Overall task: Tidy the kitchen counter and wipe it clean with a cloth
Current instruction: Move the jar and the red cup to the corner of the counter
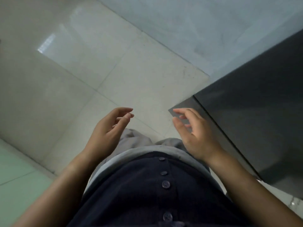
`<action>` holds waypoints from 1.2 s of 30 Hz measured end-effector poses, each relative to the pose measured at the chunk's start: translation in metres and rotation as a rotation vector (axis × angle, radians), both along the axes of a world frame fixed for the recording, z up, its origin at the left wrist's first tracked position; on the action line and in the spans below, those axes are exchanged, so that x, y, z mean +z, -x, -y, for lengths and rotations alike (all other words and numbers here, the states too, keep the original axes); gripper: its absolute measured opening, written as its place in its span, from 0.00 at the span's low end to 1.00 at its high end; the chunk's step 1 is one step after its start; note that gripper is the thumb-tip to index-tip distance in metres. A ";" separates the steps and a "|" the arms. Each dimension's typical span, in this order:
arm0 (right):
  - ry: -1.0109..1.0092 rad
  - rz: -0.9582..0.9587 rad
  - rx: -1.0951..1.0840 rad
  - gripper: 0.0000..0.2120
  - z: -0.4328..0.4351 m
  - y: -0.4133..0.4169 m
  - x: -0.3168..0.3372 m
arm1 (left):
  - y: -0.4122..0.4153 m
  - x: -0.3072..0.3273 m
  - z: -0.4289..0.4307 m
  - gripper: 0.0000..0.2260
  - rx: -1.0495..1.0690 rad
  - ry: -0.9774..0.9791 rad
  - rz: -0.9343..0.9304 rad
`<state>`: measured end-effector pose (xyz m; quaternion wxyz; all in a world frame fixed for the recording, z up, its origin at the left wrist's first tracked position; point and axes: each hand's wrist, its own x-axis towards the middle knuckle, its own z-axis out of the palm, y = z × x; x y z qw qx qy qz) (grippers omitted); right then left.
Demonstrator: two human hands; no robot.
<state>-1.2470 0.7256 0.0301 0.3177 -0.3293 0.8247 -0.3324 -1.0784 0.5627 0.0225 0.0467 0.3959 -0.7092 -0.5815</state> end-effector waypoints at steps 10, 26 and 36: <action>0.042 -0.006 0.511 0.20 0.235 -0.056 0.011 | -0.099 0.007 0.146 0.15 0.316 0.055 0.038; 0.087 0.033 1.154 0.24 0.511 -0.175 -0.005 | -0.217 0.014 0.260 0.15 1.076 -0.003 0.018; 0.115 0.020 1.368 0.21 0.725 -0.218 0.019 | -0.236 0.024 0.436 0.16 1.368 0.040 -0.052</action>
